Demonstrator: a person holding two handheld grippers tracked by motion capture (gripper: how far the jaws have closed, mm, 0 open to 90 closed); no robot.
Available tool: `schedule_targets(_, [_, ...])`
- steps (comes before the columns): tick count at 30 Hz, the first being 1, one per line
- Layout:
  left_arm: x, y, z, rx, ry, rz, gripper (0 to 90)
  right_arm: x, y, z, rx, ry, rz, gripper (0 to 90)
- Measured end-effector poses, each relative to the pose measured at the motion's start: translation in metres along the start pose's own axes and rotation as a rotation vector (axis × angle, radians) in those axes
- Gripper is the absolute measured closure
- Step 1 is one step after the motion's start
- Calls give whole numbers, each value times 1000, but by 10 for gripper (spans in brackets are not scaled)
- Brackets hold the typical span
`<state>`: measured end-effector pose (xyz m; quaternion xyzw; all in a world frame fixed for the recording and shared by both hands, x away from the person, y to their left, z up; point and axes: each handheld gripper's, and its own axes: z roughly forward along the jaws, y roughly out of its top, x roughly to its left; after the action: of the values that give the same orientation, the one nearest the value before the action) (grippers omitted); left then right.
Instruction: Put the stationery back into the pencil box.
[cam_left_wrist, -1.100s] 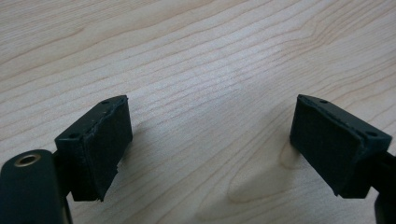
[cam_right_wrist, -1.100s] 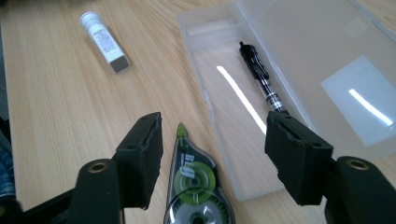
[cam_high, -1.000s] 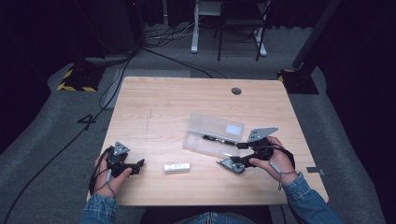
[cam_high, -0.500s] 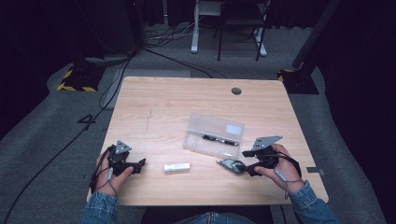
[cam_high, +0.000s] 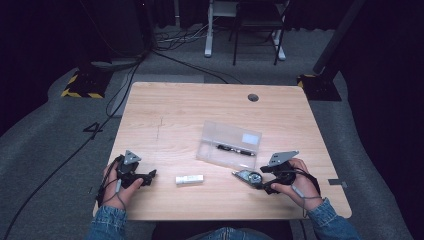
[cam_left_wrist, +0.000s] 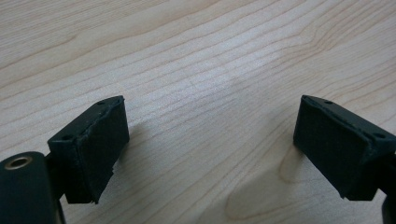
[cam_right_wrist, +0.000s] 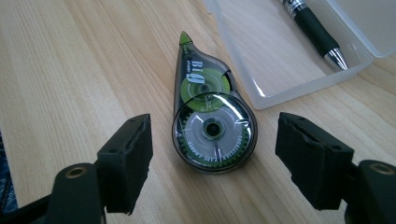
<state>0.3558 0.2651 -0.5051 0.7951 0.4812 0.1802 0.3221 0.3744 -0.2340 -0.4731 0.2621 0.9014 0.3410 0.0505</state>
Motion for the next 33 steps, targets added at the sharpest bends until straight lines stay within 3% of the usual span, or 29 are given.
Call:
schedule_targets(22, [0, 0, 0, -1, 0, -3, 107, 2, 0, 19, 30, 7, -35, 289])
schedule_targets(33, [0, 0, 0, -2, 0, -3, 107, 6, 2, 20, 46, -37, -98, 373])
